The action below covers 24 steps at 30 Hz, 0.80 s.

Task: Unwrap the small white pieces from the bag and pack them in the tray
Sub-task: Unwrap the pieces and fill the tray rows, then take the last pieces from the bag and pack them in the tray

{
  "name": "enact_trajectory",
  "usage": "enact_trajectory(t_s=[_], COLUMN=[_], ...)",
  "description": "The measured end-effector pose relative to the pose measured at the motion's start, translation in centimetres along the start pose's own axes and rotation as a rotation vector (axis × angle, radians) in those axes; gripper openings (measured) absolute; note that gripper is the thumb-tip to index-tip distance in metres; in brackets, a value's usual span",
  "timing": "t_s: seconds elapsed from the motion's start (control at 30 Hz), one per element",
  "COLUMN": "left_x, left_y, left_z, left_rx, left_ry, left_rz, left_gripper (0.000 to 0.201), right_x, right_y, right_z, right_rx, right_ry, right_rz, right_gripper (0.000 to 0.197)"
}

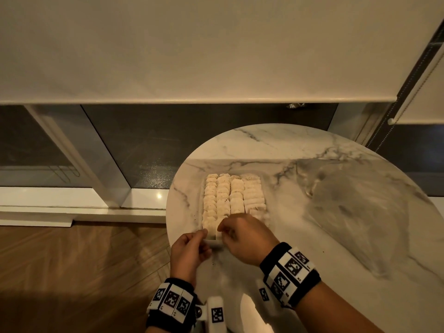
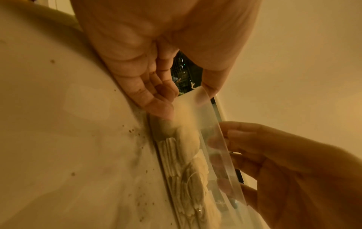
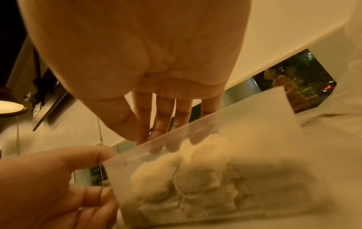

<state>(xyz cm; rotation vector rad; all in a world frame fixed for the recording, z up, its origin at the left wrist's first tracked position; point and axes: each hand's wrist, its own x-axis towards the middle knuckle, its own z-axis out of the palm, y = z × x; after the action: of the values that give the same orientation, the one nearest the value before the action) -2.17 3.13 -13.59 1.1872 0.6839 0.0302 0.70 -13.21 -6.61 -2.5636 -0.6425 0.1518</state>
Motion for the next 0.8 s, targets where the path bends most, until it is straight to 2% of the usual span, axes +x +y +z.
enact_trajectory(t_s=[0.13, 0.27, 0.6, 0.7, 0.8], left_x=[-0.2, -0.4, -0.9, -1.4, -2.6], left_y=[0.1, 0.1, 0.5, 1.3, 2.5], left_z=[0.0, 0.1, 0.2, 0.2, 1.2], left_rx=[-0.005, -0.016, 0.0, 0.038, 0.158], left_ry=[-0.007, -0.005, 0.008, 0.082, 0.236], left_rz=[0.001, -0.002, -0.012, 0.017, 0.18], left_gripper=[0.017, 0.017, 0.023, 0.029, 0.026], right_x=[-1.2, -1.5, -1.5, -2.3, -4.3], right_y=[-0.4, -0.4, -0.4, 0.1, 1.9], right_z=[1.4, 1.9, 1.5, 0.1, -2.0], right_rx=[-0.141, -0.175, -0.168, -0.044, 0.075], right_ry=[-0.013, -0.003, 0.017, 0.111, 0.253], right_rz=[-0.065, -0.073, -0.071, -0.054, -0.007], right_gripper=[0.035, 0.039, 0.033, 0.037, 0.034])
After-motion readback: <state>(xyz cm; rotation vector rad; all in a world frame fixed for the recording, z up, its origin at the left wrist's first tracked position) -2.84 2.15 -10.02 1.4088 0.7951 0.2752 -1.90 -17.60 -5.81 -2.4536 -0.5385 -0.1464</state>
